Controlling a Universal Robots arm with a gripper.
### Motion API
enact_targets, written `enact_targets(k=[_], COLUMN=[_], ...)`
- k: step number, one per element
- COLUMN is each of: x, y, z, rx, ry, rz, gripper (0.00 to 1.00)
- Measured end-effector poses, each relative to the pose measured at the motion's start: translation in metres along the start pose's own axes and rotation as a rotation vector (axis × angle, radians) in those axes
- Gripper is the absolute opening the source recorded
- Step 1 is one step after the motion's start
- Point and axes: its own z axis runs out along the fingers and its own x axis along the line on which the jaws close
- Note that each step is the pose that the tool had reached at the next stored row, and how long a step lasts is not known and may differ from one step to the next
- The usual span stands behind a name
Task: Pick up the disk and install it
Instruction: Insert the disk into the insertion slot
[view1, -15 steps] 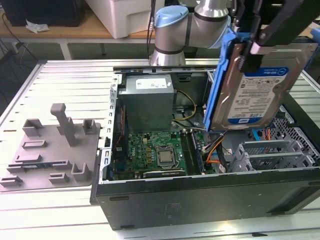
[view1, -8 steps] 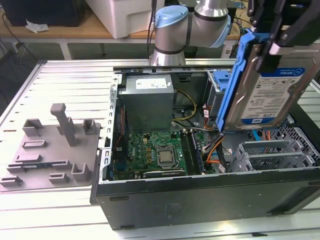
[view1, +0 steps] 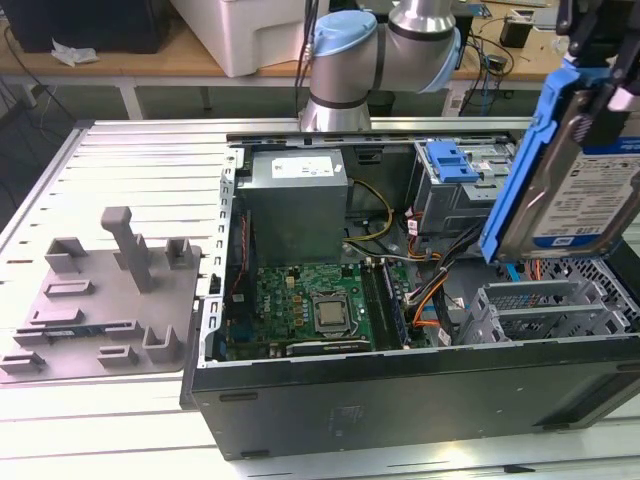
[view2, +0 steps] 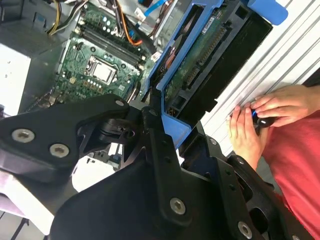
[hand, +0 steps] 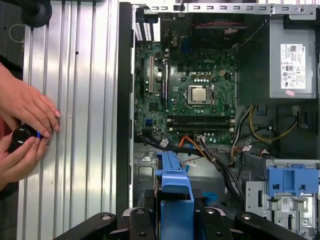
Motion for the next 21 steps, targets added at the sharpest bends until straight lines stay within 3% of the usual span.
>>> enact_targets(k=[2, 6, 21], x=[0.0004, 0.0008, 0.0002], y=[-0.0096, -0.0199, -0.0201], z=[-0.0002, -0.0002, 0.0008], rx=[0.0001, 0.0001, 0.0001], ry=[-0.0007, -0.0014, -0.0015], rz=[0.0, 0.0, 0.0], gripper=[0.37, 0.37, 0.37])
